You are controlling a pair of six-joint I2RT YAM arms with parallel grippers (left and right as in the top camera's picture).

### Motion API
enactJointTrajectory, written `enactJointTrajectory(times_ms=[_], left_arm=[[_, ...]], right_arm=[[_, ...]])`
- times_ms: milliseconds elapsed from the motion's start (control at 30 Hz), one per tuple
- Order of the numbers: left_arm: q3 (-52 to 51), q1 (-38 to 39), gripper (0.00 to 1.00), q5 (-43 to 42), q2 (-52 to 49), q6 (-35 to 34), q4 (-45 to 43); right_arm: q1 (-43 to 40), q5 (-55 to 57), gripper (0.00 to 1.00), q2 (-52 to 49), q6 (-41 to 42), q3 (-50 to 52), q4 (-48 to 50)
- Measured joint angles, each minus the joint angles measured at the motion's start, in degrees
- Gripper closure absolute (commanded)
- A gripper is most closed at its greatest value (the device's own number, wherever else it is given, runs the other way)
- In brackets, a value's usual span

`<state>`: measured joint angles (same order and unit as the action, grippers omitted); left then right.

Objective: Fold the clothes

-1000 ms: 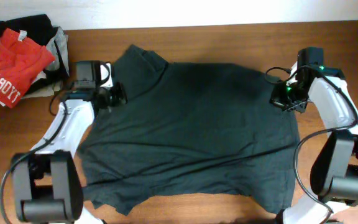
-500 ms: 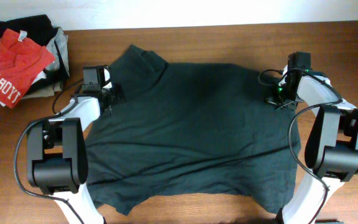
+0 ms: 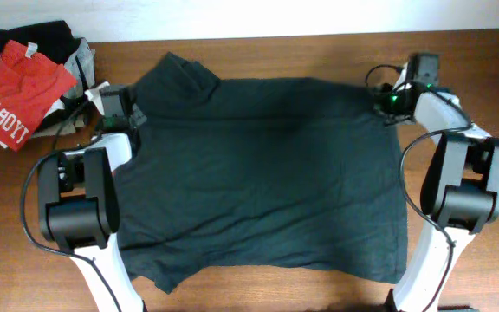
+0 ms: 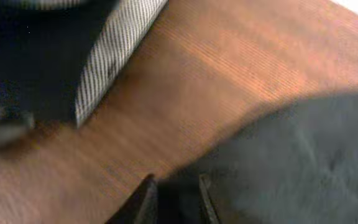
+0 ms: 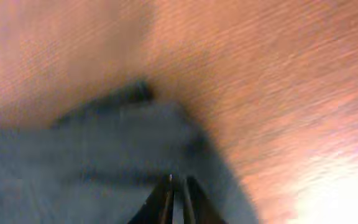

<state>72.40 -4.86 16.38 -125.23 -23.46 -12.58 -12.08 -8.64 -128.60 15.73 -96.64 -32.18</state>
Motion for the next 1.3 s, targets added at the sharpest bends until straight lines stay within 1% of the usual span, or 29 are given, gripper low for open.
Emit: enactJointTrajectory(times_ms=[33,67,100,133,167,200,233,267,300,333,400,500,567,600,667,700,733,767,800,833,867,933,1000,1033,1067,1133,1167,1233,1300], left_arm=[[4.26,0.0,0.49,0.31,-0.15,1.66,8.39],[13.6,0.07,0.25,0.63,-0.81,3.26,19.78],[19.04,0.24,0.21,0.68,-0.83,3.91,27.21],[28.59,0.42,0.01,0.13,-0.87,4.66,37.57],[35.6,0.52,0.01,-1.07,-0.9,4.92,46.69],[42.93,0.57,0.01,-2.99,-0.9,5.14,56.24],[52.17,0.61,0.01,-5.7,-0.9,5.31,67.91],[58.55,0.61,0.01,-7.56,-0.42,5.35,74.84],[61.29,0.61,0.01,-8.5,0.04,5.29,77.48],[66.51,0.61,0.01,-9.77,0.98,5.27,85.0],[69.29,0.61,0.01,-10.71,4.39,5.05,89.85],[69.75,0.61,0.01,-13.57,10.1,4.31,98.86],[69.9,0.61,0.01,-14.53,12.31,4.2,104.5],[69.9,0.61,0.01,-14.6,13.51,4.17,106.12],[69.9,0.61,0.01,-14.71,17.73,4.22,108.98],[69.53,0.61,0.01,-14.71,20.63,4.22,109.18],[68.48,0.61,0.01,-14.67,24.04,4.22,108.91],[64.39,0.61,0.01,-14.71,30.21,4.22,109.48],[61.61,0.59,0.01,-14.62,32.89,4.24,108.41],[50.45,0.61,0.01,-14.91,39.41,4.24,108.48],[43.67,0.61,0.01,-14.93,42.71,4.22,107.95],[20.72,0.61,0.01,-14.97,51.17,3.93,101.07],[7.32,0.46,0.01,-14.95,55.56,3.3,96.83],[0.83,-0.74,0.01,-14.93,56.13,3.04,96.65],[-1.73,-2.91,0.01,-14.47,55.45,2.89,95.86],[-3.32,-9.6,0.01,-14.6,52.83,2.82,93.98],[-3.32,-14.56,0.01,-15.61,51.23,2.67,92.85],[-5.31,-18.34,0.01,-17.94,50.97,2.67,91.01],[-9.81,-19.58,0.01,-19.02,50.84,2.49,88.43]], right_arm=[[-0.9,0.9,0.01,-0.7,-1.09,-5.07,-2.99],[-1.99,1.7,0.01,-1.14,-1.79,-14.34,-11.02],[-3.08,2.21,0.01,-0.94,-2.45,-23.32,-19.06],[-3.63,2.38,0.01,-0.72,-2.64,-29.97,-23.91],[-3.76,2.62,0.01,-0.57,-2.69,-38.42,-32.85],[-3.67,2.62,0.01,-0.44,-2.54,-44.98,-37.9],[-3.63,2.62,0.01,-0.33,-1.75,-50.88,-44.68],[-3.63,2.6,0.01,-0.04,-0.79,-54.69,-49.48],[-3.63,2.62,0.01,0.0,-0.2,-57.75,-55.21],[-3.63,2.6,0.01,0.31,0.37,-60.37,-57.9],[-3.63,1.49,0.01,1.53,0.92,-63.52,-64.78],[-2.4,-6.21,0.01,5.49,-0.74,-63.69,-64.78],[0.46,-5.84,0.01,12.9,-1.2,-62.51,-64.78],[1.07,-5.38,0.01,16.9,-1.27,-60.43,-64.63],[1.16,-2.1,0.01,30.23,-1.38,-48.35,-64.76],[1.14,0.35,0.01,35.95,-1.38,-40.33,-64.78],[1.14,1.64,0.01,39.01,-1.4,-33.57,-64.81],[0.92,2.84,0.01,41.88,-1.42,-23.32,-63.28],[0.92,3.48,0.01,43.5,-1.4,-16.61,-61.24],[0.92,4.72,0.01,45.77,-1.42,-9.55,-58.03],[0.92,5.7,0.01,47.87,-1.44,-5.64,-57.29],[-0.72,6.49,0.02,51.52,-1.42,3.85,-53.57],[-5.38,5.33,0.01,51.8,-1.55,13.33,-49.05],[-7.43,4.92,0.01,51.36,-1.6,17.03,-48.24],[-8.74,4.33,0.01,51.3,-1.7,19.82,-46.6],[-9.27,2.27,0.01,51.3,-2.6,22.8,-45.7],[-9.27,1.03,0.01,51.3,-2.73,24.0,-45.46],[-9.27,-0.07,0.01,51.3,-2.89,24.83,-45.31],[-9.27,-0.37,0.01,51.3,-2.89,24.83,-45.24]])
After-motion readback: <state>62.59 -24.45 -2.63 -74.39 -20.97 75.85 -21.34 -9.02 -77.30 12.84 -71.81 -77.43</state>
